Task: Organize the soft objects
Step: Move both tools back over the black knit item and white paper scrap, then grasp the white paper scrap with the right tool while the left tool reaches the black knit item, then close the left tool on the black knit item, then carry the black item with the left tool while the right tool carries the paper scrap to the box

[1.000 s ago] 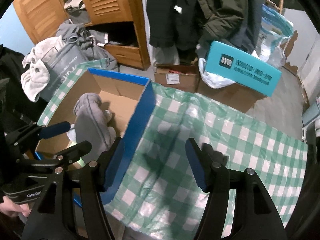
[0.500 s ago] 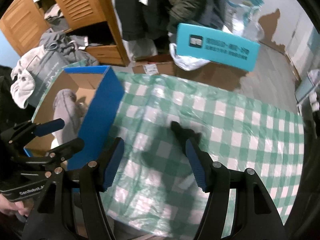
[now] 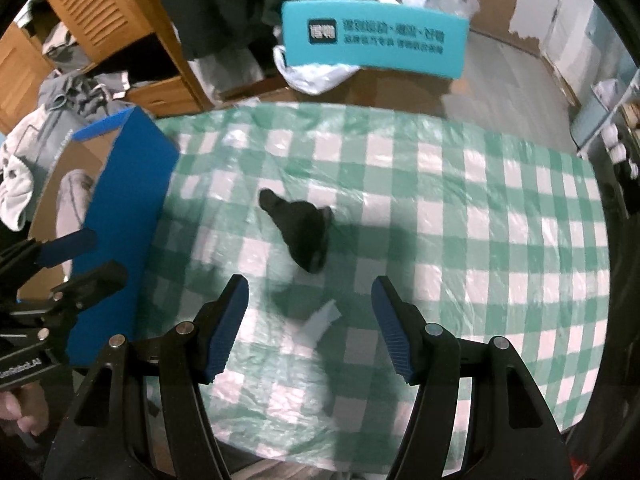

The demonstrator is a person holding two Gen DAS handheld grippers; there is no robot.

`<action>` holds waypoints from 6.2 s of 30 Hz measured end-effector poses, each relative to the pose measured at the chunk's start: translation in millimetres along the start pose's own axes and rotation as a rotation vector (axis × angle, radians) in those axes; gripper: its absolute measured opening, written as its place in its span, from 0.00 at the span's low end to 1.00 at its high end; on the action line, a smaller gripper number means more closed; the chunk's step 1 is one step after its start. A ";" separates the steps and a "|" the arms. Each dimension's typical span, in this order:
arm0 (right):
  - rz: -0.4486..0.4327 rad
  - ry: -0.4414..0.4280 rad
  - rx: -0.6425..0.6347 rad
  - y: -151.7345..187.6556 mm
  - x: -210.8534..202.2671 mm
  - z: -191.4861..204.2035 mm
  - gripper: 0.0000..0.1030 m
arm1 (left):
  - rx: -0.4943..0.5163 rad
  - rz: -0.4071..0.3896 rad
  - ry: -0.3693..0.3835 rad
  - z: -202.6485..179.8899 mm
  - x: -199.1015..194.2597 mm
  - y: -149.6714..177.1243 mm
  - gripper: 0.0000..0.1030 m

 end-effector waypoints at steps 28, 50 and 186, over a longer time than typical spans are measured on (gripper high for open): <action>0.185 -0.008 0.038 41.4 76.6 -17.1 0.62 | -0.030 0.096 -0.045 -10.1 65.9 25.4 0.63; 0.199 -0.009 -0.038 45.7 99.8 11.8 0.24 | -0.053 0.140 -0.068 -0.9 79.9 28.5 0.63; -0.166 0.026 -0.198 -32.3 -60.0 45.1 0.15 | -0.011 -0.197 -0.060 -8.0 -56.7 -18.2 0.48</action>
Point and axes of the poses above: each gripper's, at about its wrist camera, not at the fingertips, and x roughly the way its jaws point, z to its left, y to its underside, the point moved 4 cm from there along x, roughly the way its jaws point, and after that the axes turned 12 degrees about -x, right-handed, at the moved point
